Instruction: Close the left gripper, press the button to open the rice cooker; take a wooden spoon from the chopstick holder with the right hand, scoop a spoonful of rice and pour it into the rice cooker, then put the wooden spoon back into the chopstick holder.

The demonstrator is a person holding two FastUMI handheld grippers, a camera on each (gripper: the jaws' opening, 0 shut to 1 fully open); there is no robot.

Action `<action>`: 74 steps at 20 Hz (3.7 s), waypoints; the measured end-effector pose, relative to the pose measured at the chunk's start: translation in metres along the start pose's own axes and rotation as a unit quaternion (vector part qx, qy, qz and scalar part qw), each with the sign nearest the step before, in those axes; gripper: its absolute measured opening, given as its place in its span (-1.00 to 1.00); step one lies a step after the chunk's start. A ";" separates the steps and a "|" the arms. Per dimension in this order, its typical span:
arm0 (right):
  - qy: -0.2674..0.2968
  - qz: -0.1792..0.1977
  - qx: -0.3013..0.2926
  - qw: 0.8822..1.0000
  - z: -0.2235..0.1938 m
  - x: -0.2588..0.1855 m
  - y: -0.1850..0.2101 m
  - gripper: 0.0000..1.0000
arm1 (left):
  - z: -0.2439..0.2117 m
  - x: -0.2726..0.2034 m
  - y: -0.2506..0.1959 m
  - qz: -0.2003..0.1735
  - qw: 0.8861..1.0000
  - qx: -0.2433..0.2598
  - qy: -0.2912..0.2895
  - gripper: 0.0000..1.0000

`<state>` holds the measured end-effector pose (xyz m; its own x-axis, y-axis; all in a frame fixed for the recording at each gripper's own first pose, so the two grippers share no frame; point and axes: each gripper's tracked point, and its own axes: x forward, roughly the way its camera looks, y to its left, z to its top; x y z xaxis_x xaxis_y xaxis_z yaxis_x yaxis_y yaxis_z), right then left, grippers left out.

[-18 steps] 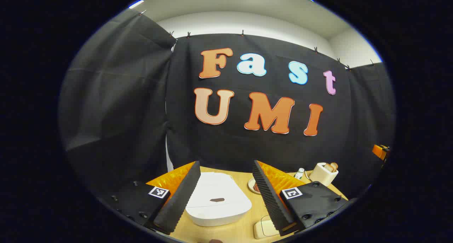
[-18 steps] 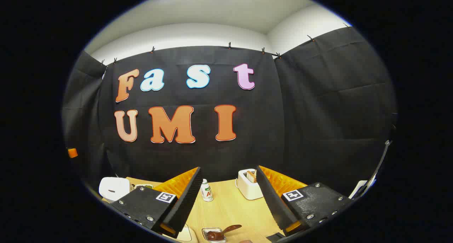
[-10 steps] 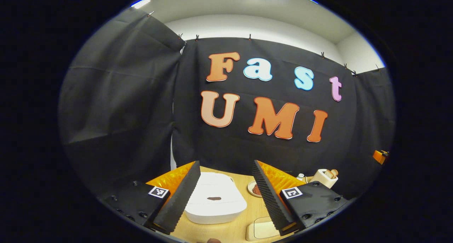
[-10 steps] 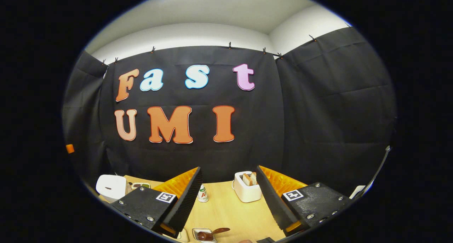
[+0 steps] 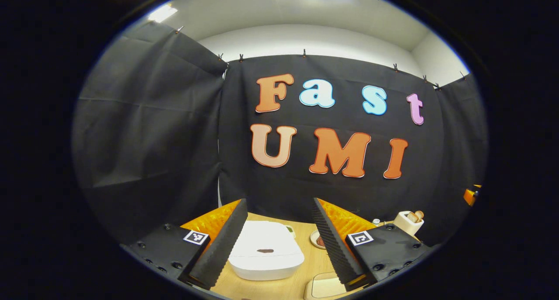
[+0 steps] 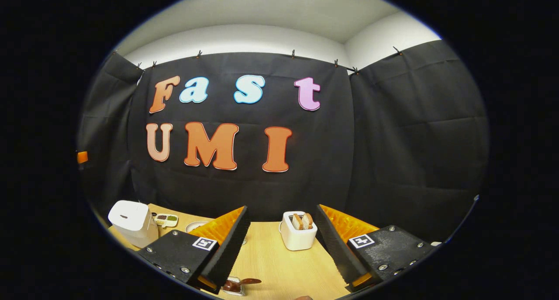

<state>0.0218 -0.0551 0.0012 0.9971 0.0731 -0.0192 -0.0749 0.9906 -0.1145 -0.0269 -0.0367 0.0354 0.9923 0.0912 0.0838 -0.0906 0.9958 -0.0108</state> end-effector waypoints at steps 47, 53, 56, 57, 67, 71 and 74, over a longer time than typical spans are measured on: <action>0.051 -0.054 0.015 0.997 -0.029 -0.012 0.056 0.89 | -0.220 0.148 0.025 -0.108 0.952 0.051 0.282 -0.92; 0.061 -0.068 0.013 0.996 -0.032 -0.016 0.049 0.89 | -0.256 0.164 0.035 -0.100 0.942 0.050 0.317 -0.92; 0.065 -0.078 0.008 0.995 -0.036 -0.015 0.043 0.89 | -0.271 0.162 0.038 -0.100 0.936 0.047 0.335 -0.92; 0.067 -0.079 0.007 0.995 -0.037 -0.015 0.043 0.89 | -0.274 0.161 0.040 -0.100 0.934 0.048 0.340 -0.92; 0.078 -0.067 0.011 0.995 -0.052 -0.012 0.048 0.89 | -0.289 0.159 0.042 -0.099 0.926 0.026 0.363 -0.91; 0.082 -0.068 0.019 0.994 -0.058 -0.014 0.045 0.89 | -0.260 0.161 0.043 -0.088 0.943 0.039 0.318 -0.92; 0.080 -0.069 0.021 0.994 -0.061 -0.019 0.042 0.89 | -0.212 0.168 0.050 -0.069 0.960 0.051 0.265 -0.92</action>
<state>-0.0013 -0.0215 -0.0642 0.9832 -0.0792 -0.1642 0.0658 0.9942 -0.0855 0.1529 0.0273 -0.1624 0.8966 -0.0301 -0.4418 0.0644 0.9959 0.0630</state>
